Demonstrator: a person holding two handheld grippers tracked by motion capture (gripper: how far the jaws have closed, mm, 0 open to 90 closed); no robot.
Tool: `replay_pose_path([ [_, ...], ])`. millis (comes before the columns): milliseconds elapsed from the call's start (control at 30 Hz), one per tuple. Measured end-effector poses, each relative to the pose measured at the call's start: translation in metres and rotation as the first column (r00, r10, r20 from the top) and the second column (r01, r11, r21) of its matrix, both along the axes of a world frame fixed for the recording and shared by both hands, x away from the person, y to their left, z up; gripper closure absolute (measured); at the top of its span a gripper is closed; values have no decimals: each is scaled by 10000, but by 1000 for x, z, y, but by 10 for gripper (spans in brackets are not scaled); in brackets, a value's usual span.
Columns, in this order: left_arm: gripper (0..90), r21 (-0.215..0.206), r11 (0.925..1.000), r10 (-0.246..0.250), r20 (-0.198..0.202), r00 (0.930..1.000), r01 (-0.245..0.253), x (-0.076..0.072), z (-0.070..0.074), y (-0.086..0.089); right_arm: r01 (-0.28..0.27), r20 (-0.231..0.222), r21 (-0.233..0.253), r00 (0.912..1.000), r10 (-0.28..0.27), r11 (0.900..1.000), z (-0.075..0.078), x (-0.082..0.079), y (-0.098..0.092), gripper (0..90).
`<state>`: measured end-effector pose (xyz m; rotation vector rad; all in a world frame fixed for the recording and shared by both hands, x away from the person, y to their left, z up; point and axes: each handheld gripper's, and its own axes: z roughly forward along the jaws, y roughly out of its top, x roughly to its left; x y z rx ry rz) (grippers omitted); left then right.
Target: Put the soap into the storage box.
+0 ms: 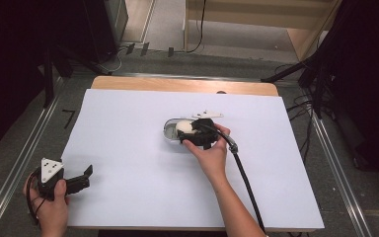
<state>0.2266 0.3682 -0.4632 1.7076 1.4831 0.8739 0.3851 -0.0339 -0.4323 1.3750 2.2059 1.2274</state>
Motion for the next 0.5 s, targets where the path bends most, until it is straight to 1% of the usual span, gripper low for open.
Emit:
replay_pose_path([
  [167, 0, 12, 10000, -1, -22, 10000, 1, 0, 0, 0, 106, 172, 25, 9998, -107, 9999, 5, -2, -6, 271],
  [500, 0, 15, 10000, -4, -23, 10000, 4, 0, 0, 0, 231, 522, 249, 9983, -244, 9994, 18, -7, -22, 273],
])
